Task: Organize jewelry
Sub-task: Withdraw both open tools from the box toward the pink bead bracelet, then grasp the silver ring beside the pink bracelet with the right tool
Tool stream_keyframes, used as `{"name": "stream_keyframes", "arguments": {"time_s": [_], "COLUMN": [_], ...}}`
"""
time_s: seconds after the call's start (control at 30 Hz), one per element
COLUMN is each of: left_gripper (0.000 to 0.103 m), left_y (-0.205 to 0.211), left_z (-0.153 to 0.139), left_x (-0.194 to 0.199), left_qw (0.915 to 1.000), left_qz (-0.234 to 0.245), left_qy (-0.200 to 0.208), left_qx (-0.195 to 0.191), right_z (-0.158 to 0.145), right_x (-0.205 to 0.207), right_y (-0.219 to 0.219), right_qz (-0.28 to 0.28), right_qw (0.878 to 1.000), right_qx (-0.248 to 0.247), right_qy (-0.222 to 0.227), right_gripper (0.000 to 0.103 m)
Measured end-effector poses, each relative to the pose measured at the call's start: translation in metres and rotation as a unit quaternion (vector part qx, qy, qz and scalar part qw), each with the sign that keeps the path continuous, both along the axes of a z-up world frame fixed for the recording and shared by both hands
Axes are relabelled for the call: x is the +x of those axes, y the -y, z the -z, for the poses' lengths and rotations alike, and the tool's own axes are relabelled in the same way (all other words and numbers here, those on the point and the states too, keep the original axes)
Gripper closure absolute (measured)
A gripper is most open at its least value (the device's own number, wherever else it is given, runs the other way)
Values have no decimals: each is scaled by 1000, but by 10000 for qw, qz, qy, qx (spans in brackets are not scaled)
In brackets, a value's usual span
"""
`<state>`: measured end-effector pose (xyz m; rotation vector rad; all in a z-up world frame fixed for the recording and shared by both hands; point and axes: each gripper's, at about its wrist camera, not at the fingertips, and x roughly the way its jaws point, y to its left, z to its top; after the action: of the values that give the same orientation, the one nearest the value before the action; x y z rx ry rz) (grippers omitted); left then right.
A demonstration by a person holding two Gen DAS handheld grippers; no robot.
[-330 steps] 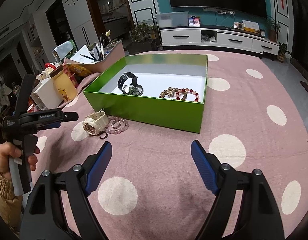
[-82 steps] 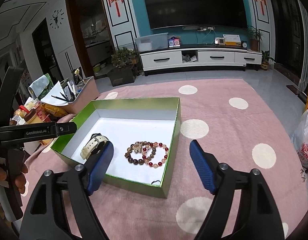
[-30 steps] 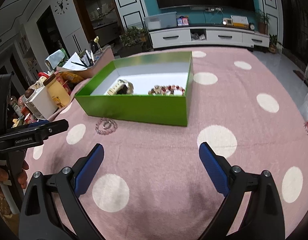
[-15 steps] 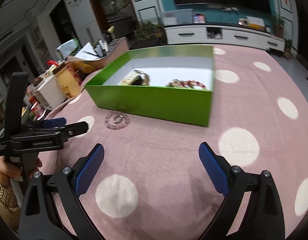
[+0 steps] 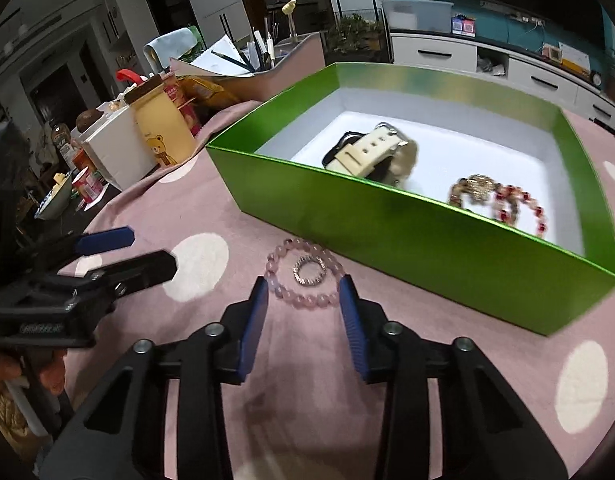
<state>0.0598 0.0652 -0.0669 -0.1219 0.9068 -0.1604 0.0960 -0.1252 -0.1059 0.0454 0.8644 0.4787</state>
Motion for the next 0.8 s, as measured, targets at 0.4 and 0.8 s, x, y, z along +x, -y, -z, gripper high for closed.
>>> {"name": "stream_keyframes", "arguments": {"time_s": [0.4, 0.8], "left_gripper": [8, 8], "left_y": [-14, 2], "left_z": [6, 5], "left_x": [4, 5], "left_qw": [9998, 9996], "left_qz": [5, 220], "left_qy": [4, -5], "left_qx": [-220, -158], "right_z": [15, 10], "right_x": [20, 14], "right_y": [-20, -23], "right_qz": [66, 108], "right_qw": [9992, 9978], "right_qx": [-381, -621], "right_qy": [-94, 202], "right_gripper": [75, 82]}}
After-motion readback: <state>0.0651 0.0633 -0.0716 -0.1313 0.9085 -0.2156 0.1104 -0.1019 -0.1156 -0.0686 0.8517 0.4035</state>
